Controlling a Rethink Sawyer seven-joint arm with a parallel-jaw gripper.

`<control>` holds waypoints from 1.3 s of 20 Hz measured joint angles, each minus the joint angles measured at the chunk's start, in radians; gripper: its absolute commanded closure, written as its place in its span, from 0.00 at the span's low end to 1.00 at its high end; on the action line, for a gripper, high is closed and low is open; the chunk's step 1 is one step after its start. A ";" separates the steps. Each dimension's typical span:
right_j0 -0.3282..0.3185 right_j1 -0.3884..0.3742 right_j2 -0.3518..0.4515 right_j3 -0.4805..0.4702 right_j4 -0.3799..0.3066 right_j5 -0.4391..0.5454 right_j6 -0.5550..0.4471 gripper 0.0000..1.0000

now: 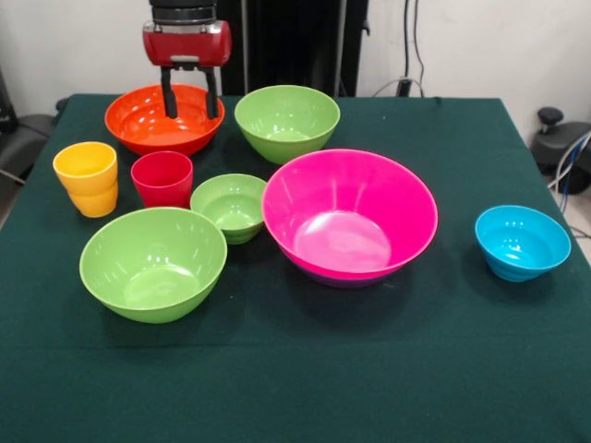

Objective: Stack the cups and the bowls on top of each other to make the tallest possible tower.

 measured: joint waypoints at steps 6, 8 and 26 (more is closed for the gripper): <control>0.026 0.062 -0.034 0.000 -0.035 -0.046 0.000 0.00; 0.035 0.078 -0.040 0.000 -0.040 -0.049 0.000 0.00; 0.038 0.107 -0.046 0.011 -0.040 -0.049 0.000 0.00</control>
